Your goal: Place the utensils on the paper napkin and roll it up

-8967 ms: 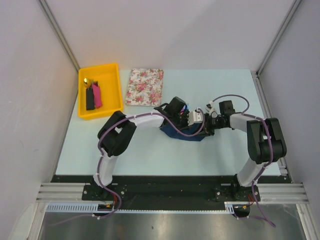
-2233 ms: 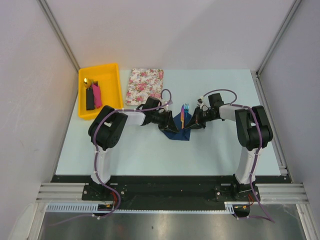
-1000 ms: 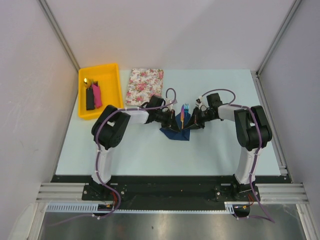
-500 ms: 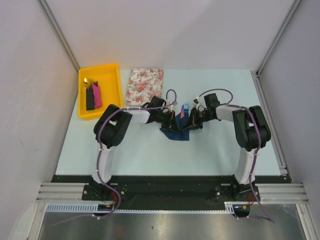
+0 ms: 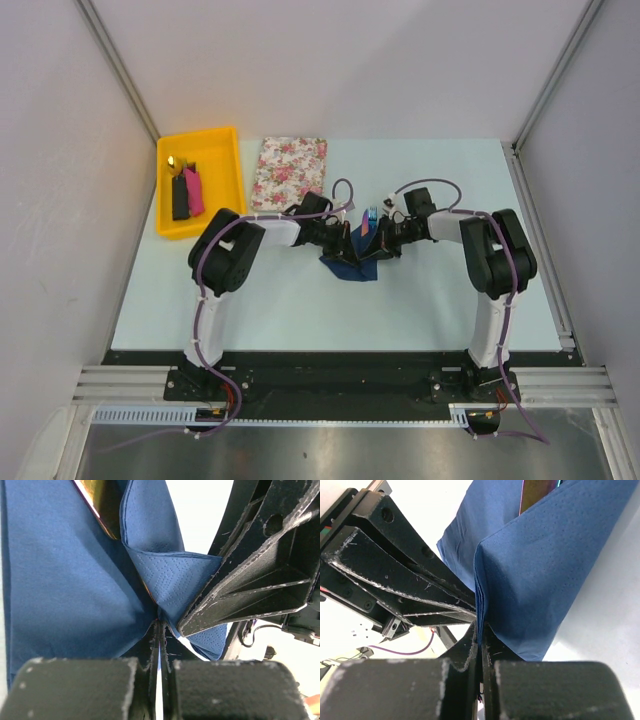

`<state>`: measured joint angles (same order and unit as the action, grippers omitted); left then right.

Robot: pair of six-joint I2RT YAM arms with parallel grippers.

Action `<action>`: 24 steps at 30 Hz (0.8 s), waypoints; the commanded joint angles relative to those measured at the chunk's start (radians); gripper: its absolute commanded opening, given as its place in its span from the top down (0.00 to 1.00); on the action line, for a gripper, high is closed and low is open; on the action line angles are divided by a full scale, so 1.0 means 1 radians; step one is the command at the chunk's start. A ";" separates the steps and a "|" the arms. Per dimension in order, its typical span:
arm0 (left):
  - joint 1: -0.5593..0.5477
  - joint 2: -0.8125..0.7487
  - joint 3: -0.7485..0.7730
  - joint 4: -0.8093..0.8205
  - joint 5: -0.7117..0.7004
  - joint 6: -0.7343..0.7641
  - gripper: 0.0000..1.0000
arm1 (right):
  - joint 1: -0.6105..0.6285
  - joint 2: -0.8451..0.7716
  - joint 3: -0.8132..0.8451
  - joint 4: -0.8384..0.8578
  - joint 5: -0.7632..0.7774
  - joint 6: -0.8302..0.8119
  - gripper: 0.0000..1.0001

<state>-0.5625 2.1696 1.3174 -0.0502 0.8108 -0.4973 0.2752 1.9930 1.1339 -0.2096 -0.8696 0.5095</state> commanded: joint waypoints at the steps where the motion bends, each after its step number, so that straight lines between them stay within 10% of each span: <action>1: 0.022 -0.030 0.017 -0.005 -0.001 -0.006 1.00 | 0.010 0.027 0.021 0.049 -0.014 0.024 0.98; 9: 0.108 -0.137 -0.082 0.045 0.007 -0.029 0.69 | 0.012 0.046 0.020 0.065 -0.016 0.021 0.95; 14: 0.154 -0.180 -0.133 0.090 0.002 -0.050 0.57 | 0.015 0.049 0.015 0.084 -0.025 0.024 0.68; 24: 0.196 -0.197 -0.112 0.208 0.008 -0.173 0.44 | 0.016 0.040 0.001 0.125 -0.032 0.049 0.47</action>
<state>-0.3824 2.0388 1.1896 0.0746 0.8108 -0.6067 0.2871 2.0388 1.1339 -0.1192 -0.9112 0.5571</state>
